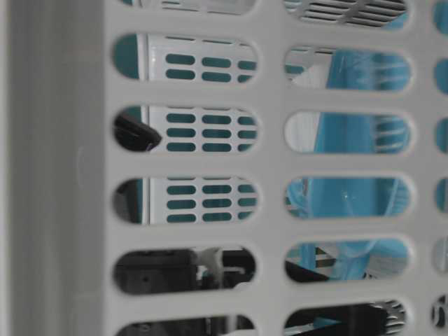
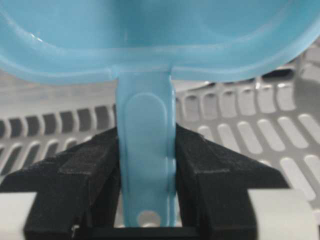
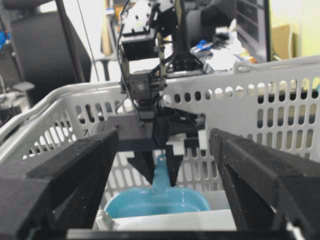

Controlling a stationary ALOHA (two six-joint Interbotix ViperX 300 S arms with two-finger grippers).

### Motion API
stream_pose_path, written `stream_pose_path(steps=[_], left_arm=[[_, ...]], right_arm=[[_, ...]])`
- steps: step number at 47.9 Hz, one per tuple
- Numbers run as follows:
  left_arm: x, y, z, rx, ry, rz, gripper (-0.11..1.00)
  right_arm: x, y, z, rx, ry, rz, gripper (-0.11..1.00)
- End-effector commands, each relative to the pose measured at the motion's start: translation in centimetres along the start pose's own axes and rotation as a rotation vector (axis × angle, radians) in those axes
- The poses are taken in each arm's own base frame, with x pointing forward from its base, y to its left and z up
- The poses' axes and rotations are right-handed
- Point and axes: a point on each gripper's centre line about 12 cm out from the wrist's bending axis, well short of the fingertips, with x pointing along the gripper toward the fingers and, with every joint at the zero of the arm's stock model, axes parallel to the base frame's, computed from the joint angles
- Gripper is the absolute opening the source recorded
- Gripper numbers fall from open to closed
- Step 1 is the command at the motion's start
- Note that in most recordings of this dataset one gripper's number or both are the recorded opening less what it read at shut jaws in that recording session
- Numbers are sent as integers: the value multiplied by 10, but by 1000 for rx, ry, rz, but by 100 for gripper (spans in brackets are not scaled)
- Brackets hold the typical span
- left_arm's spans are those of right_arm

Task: Pick up the dustpan from the shopping basket with the left arm.
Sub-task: 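Lift the gripped dustpan upward with the left gripper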

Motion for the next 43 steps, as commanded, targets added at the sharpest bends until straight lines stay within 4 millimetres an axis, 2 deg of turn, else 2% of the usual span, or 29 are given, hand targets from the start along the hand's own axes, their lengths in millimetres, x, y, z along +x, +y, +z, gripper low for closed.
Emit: stream_pose_path(steps=[1,12,19,28,32,43], left_arm=[[-29,3,10,-7,-78,3,28],[-86,5,24,-12,-124,6,28],[-127,8,26,-19,-105,10,28],[-167,13,24,-42,-85,12,28],[-175,16,25,-56,-92,16,28],[-172,19,24,-69,-91,16,28]], right_arm=[[1,1,3,6,-7,3,72],[1,1,1,6,-3,2,72],[1,1,2,6,-6,4,72],[1,1,2,6,-6,4,72],[1,1,1,6,-4,3,72],[0,1,2,6,-7,3,72]])
